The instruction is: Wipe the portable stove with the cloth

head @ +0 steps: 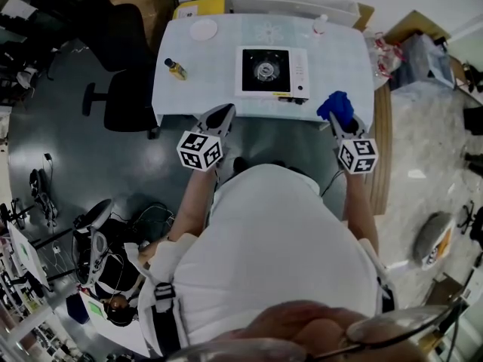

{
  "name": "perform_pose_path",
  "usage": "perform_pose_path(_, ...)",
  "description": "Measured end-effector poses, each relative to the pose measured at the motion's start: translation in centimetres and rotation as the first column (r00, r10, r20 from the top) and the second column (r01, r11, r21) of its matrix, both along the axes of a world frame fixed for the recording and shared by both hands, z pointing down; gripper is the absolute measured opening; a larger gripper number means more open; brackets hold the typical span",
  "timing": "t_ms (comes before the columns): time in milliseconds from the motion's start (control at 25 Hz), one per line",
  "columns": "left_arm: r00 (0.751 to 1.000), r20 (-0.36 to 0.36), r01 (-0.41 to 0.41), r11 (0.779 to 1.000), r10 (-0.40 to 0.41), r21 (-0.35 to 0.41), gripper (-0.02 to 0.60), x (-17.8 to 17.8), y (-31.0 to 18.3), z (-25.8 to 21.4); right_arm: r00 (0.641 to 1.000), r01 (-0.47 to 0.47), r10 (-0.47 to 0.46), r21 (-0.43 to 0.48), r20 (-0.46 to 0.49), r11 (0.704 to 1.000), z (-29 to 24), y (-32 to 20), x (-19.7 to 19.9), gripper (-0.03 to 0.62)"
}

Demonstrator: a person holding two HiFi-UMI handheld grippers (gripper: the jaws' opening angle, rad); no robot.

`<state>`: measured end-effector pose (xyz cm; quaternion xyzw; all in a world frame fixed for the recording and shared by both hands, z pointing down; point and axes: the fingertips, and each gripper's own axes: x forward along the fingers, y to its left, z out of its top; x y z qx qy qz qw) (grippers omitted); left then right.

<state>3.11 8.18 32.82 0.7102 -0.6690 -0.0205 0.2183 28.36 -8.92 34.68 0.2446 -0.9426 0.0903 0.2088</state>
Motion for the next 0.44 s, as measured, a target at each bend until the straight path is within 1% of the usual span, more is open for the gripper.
perform_pose_path(440, 1.0, -0.004, 0.002, 1.0, -0.002, 0.002, 0.031, 0.3, 0.49, -0.09, 1.0, 0.018, -0.018, 0.01, 0.009, 1.0, -0.52, 0.61, -0.65, 0.137)
